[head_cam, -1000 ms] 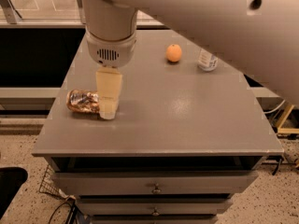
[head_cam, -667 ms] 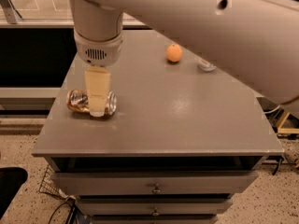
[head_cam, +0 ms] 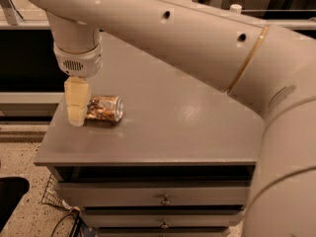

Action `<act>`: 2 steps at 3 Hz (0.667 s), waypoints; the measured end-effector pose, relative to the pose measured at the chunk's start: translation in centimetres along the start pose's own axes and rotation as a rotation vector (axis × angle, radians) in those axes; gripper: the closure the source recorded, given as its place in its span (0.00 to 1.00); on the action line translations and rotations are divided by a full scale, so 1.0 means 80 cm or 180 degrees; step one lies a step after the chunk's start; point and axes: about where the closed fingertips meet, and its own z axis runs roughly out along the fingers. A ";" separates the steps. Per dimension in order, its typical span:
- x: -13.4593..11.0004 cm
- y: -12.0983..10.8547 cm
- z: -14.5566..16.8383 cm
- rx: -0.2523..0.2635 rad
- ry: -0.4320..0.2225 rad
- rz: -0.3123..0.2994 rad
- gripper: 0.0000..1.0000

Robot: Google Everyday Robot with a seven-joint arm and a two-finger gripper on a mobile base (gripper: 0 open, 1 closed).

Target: Place orange can upright

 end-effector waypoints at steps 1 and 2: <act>-0.014 0.004 0.027 -0.0075 0.0137 0.0202 0.00; -0.017 0.010 0.051 -0.0117 0.0228 0.0375 0.00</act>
Offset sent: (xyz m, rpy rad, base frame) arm -0.0019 0.0251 -0.0523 -0.0749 0.0885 -0.1544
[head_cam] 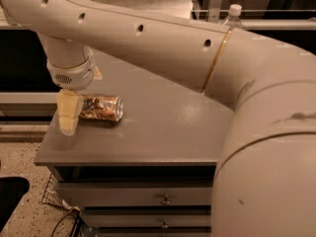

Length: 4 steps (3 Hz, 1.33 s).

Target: Place orange can upright

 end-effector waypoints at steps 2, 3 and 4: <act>0.017 0.000 0.013 0.0022 0.0067 0.0138 0.00; 0.019 0.000 0.014 0.0027 0.0074 0.0142 0.00; 0.023 -0.004 0.019 0.0098 0.0153 -0.0006 0.18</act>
Offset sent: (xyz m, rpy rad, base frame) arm -0.0042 -0.0235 -0.0158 -0.0377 0.0013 -0.0595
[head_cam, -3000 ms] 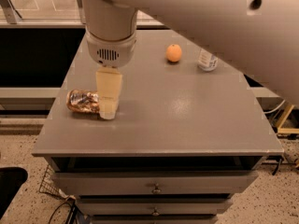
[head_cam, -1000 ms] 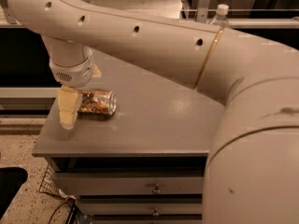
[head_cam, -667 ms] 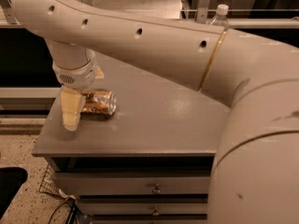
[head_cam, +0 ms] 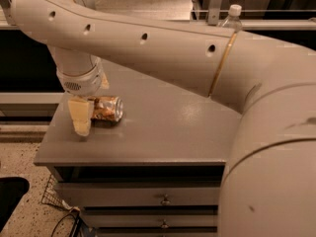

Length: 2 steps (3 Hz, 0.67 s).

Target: Place orange can upright

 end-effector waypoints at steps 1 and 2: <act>-0.002 0.000 0.001 0.0005 -0.0016 -0.0004 0.41; -0.003 0.000 0.002 0.0009 -0.0028 -0.0007 0.64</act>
Offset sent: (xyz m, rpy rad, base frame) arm 0.0006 0.0011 -0.0005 0.0035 -0.0025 0.0020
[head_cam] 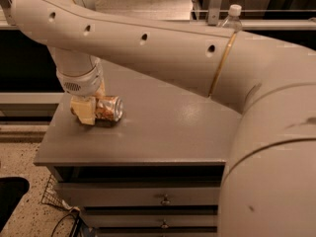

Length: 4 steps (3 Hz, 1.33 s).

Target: Place orange can upright

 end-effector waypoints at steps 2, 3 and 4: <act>-0.003 0.000 0.002 0.0007 -0.0020 -0.0005 1.00; 0.000 -0.007 -0.001 -0.0024 -0.0097 0.0028 1.00; 0.014 -0.027 -0.032 -0.0037 -0.0405 0.0126 1.00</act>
Offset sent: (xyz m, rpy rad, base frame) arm 0.0003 0.0010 -0.0005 0.0026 -0.0017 0.0011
